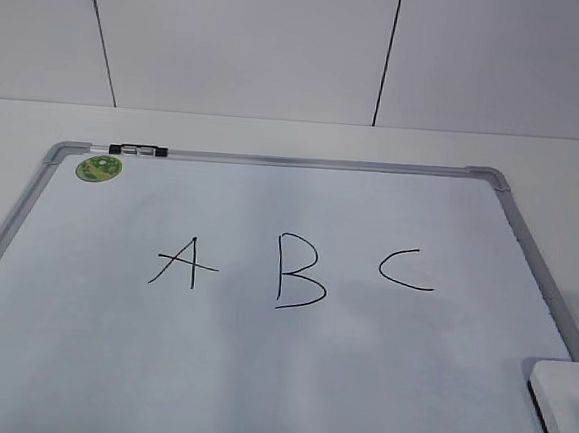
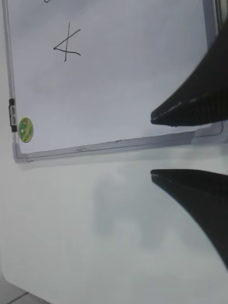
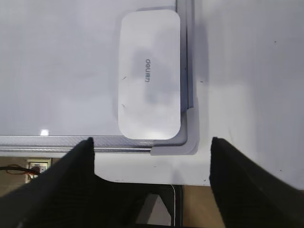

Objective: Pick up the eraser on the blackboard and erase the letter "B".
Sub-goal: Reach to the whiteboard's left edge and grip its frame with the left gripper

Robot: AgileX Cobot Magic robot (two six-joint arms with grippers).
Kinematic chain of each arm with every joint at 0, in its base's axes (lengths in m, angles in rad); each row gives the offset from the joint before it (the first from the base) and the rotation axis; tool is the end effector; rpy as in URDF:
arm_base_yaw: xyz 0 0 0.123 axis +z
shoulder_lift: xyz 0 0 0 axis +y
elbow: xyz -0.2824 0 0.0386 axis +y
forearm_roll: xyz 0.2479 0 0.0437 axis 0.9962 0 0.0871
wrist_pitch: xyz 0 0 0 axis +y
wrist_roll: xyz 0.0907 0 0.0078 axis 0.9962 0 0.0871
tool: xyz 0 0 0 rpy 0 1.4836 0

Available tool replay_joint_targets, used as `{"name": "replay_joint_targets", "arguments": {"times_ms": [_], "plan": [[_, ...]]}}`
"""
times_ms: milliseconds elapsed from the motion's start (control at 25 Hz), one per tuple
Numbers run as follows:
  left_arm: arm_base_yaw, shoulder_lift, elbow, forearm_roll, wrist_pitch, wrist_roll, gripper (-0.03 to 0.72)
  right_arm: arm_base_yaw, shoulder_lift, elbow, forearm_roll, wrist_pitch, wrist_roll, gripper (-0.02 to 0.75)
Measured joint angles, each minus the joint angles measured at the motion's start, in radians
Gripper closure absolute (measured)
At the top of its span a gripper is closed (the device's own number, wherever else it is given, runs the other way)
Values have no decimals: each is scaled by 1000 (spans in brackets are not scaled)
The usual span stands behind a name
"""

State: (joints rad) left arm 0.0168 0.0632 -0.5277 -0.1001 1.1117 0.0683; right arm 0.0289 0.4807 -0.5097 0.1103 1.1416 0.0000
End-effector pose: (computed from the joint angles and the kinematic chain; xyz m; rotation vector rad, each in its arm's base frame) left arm -0.0004 -0.0082 0.2814 0.0604 2.1263 -0.0715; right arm 0.0607 0.0109 0.2613 -0.0143 2.5939 0.1573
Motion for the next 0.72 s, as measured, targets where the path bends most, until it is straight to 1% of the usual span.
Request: {"name": "replay_joint_targets", "arguments": {"times_ms": [120,280,720], "plan": [[0,125,-13,-25,0,-11,448,-2,43,-24,-25,-2,7,174],[0,336,-70,-34,-2,-13,448,-2,127,-60,-41,2,11,174],[0,935,-340,-36,-2,-13,448,-2,373,-146,-35,40,13,174]]}}
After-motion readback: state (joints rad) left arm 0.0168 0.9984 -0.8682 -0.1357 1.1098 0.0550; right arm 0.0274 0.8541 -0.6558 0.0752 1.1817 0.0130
